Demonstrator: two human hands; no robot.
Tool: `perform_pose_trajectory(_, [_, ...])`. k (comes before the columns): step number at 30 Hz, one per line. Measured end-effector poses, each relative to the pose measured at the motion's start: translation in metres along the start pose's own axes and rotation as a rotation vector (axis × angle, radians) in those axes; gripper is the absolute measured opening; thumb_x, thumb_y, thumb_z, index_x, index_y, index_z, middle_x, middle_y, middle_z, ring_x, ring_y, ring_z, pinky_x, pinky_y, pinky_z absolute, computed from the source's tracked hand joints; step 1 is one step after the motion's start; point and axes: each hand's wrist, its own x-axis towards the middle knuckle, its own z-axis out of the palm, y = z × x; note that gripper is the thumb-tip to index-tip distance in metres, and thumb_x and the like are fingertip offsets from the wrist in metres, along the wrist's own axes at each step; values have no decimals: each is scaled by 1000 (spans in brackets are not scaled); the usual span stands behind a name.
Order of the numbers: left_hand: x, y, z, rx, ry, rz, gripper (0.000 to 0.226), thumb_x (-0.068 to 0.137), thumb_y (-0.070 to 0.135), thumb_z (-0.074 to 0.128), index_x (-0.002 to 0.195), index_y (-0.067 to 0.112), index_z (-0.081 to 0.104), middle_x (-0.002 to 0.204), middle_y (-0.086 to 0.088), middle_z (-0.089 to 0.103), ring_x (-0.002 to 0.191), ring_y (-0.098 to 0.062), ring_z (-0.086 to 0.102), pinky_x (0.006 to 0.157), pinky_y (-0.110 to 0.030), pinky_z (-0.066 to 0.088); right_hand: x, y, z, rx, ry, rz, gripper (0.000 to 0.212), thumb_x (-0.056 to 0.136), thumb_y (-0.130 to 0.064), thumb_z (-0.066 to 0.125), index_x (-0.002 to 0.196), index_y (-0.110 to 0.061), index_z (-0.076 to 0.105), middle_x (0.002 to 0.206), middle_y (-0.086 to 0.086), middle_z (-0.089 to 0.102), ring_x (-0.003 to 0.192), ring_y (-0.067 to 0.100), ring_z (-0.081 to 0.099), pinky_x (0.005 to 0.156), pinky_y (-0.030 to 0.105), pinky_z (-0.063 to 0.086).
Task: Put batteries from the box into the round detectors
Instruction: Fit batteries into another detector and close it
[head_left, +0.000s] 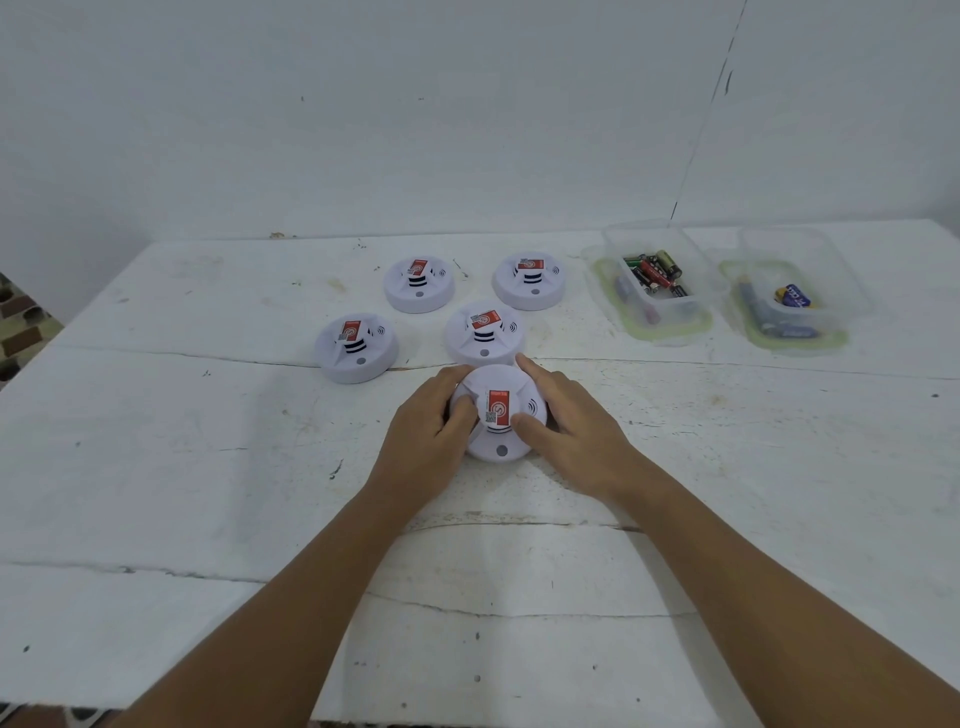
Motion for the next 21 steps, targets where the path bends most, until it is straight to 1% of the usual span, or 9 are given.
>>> perform_pose_trajectory(2, [0, 0, 0, -4, 2, -2, 35, 107, 16, 45, 137, 26, 62, 119, 13, 70, 109, -2, 64, 85, -12, 51, 0, 0, 0, -6, -3, 4, 48, 103, -25, 58, 149, -25, 47, 113, 0, 64, 103, 11, 50, 90, 27, 43])
perform_pose_trajectory(4, [0, 0, 0, -5, 3, 0, 35, 107, 16, 45, 136, 27, 63, 118, 14, 70, 109, -2, 64, 85, -13, 52, 0, 0, 1, -5, -5, 5, 47, 103, -22, 59, 149, -23, 47, 111, -1, 64, 103, 11, 49, 85, 13, 39])
perform_pose_trajectory(6, [0, 0, 0, -9, -1, 4, 35, 107, 16, 45, 135, 28, 63, 117, 14, 70, 109, -4, 65, 85, -15, 53, 0, -1, 1, 4, -5, 1, 46, 103, -20, 59, 148, -21, 49, 104, -6, 63, 100, 11, 49, 81, 10, 38])
perform_pose_trajectory(7, [0, -1, 0, -10, -2, 5, 35, 107, 16, 45, 134, 28, 63, 117, 14, 70, 109, -4, 65, 85, -15, 53, 1, -1, 1, 6, -5, -2, 45, 103, -20, 59, 147, -21, 49, 104, -6, 63, 99, 11, 50, 80, 13, 39])
perform_pose_trajectory(9, [0, -1, 0, -6, -2, 3, 34, 108, 17, 45, 135, 27, 63, 118, 13, 70, 109, -5, 65, 85, -15, 53, 1, 1, 1, 0, -2, -5, 45, 103, -22, 59, 148, -21, 49, 108, -1, 65, 100, 11, 50, 82, 20, 41])
perform_pose_trajectory(12, [0, 0, 0, -2, -4, 3, 34, 108, 17, 45, 136, 26, 63, 119, 12, 70, 109, -5, 65, 85, -13, 52, 2, 2, 2, -5, -2, 0, 47, 104, -24, 59, 149, -23, 47, 112, 1, 64, 102, 12, 50, 84, 19, 41])
perform_pose_trajectory(15, [0, 0, -1, 0, -6, 4, 34, 108, 17, 45, 135, 27, 63, 118, 12, 71, 109, -5, 65, 85, -14, 53, 1, 2, 2, 0, 3, -17, 47, 103, -27, 58, 148, -21, 48, 111, 5, 66, 100, 12, 52, 88, 29, 44])
perform_pose_trajectory(19, [0, -1, -1, 15, -10, 2, 34, 108, 18, 44, 135, 28, 63, 118, 13, 70, 109, -5, 65, 86, -17, 53, 1, 3, 2, -1, 1, -4, 46, 104, -23, 59, 148, -21, 49, 113, 5, 66, 102, 13, 51, 90, 33, 44])
perform_pose_trajectory(21, [0, -1, -1, 13, -9, 4, 35, 108, 17, 44, 135, 29, 63, 118, 13, 70, 110, -7, 65, 88, -20, 55, 1, 4, 3, -3, 1, 7, 46, 104, -24, 59, 149, -21, 48, 116, 5, 65, 105, 14, 51, 92, 35, 44])
